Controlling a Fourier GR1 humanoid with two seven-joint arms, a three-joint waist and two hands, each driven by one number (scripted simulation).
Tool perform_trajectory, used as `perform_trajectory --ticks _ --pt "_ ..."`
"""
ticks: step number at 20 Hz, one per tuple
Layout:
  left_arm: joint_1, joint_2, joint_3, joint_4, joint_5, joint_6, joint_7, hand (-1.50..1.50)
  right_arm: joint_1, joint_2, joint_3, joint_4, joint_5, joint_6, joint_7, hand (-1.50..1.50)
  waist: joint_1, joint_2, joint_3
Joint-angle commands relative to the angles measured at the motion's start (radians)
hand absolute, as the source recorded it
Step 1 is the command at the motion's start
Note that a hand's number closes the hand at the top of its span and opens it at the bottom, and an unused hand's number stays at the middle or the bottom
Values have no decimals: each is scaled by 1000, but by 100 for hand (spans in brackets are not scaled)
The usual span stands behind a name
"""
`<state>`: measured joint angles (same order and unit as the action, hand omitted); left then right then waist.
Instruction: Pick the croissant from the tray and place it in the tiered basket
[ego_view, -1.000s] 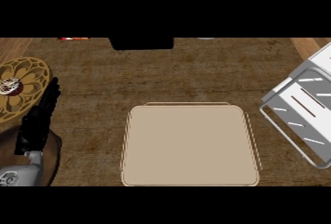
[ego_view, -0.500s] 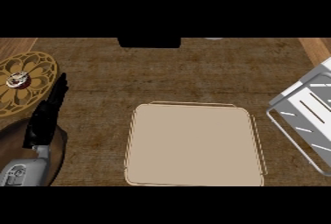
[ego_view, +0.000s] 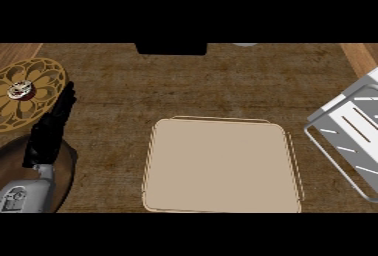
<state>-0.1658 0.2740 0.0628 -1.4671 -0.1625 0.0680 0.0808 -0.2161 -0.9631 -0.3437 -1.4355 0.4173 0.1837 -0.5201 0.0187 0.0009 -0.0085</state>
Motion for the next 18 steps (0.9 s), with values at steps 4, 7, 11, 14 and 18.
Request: perform_trajectory --ticks 4,7,11,14,18 --pt "-6 -3 14 9 2 -6 -11 0 -145 12 109 290 54 51 -138 150 9 6 9" --pt "6 -24 -20 -24 -29 8 13 0 -109 48 146 319 83 58 -163 150 1 4 9" --pt "19 -23 2 25 -10 0 -45 0 -150 38 140 478 60 156 -107 -150 10 8 9" --pt "10 -22 -7 -29 -23 0 10 0 -218 44 127 538 47 189 -126 -150 2 2 9" --pt "-54 -18 19 61 -20 2 -23 0 -262 92 64 656 -25 197 -200 -150 -3 7 10"
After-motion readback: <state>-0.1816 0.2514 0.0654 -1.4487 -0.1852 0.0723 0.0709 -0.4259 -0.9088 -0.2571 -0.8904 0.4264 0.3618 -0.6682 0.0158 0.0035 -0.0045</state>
